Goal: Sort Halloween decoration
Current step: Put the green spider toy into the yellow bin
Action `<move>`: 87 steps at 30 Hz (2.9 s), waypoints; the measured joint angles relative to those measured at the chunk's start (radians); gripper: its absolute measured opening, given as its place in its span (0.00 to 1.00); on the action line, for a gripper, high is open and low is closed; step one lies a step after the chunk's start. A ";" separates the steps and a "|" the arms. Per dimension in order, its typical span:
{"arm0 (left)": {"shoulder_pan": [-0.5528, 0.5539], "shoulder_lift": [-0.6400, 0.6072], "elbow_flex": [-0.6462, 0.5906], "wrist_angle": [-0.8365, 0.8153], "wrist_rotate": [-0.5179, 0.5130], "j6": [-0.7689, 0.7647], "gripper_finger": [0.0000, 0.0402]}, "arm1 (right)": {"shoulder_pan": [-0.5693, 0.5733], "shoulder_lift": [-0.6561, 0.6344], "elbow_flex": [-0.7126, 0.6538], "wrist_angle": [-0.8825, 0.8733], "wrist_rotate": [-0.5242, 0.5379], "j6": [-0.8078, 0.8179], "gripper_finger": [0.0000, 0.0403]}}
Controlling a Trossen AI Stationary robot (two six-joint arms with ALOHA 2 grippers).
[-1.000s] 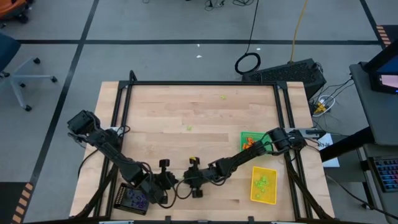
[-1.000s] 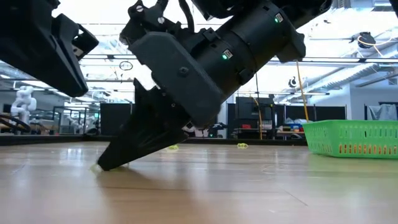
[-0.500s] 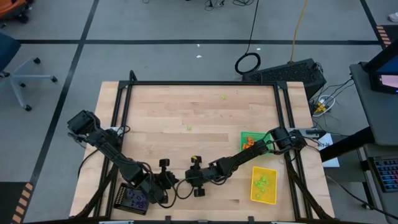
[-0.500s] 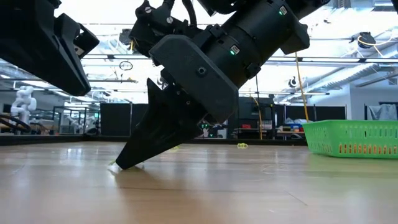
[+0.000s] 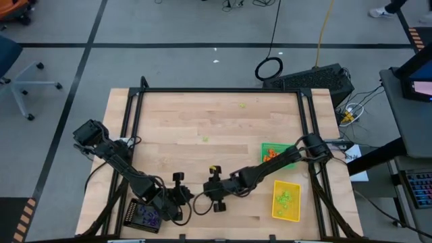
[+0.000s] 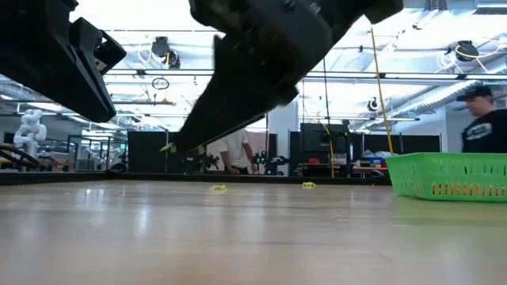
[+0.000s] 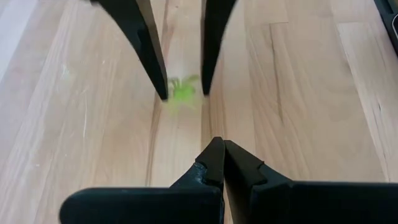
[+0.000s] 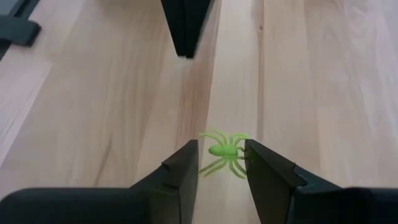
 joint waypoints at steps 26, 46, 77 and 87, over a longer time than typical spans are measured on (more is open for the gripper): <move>0.000 0.000 0.000 0.001 0.000 -0.001 0.02 | 0.060 -0.180 -0.075 -0.158 0.022 0.004 0.29; -0.002 0.000 0.000 0.005 0.000 -0.001 0.02 | 0.092 -0.290 -0.275 0.228 0.054 -0.053 0.29; 0.046 0.000 0.000 0.096 -0.007 0.053 0.02 | 0.198 -0.376 -0.589 0.372 0.052 0.220 0.40; 0.043 0.000 0.000 0.107 -0.005 0.058 0.02 | 0.197 -0.164 -0.366 0.208 0.081 0.228 0.67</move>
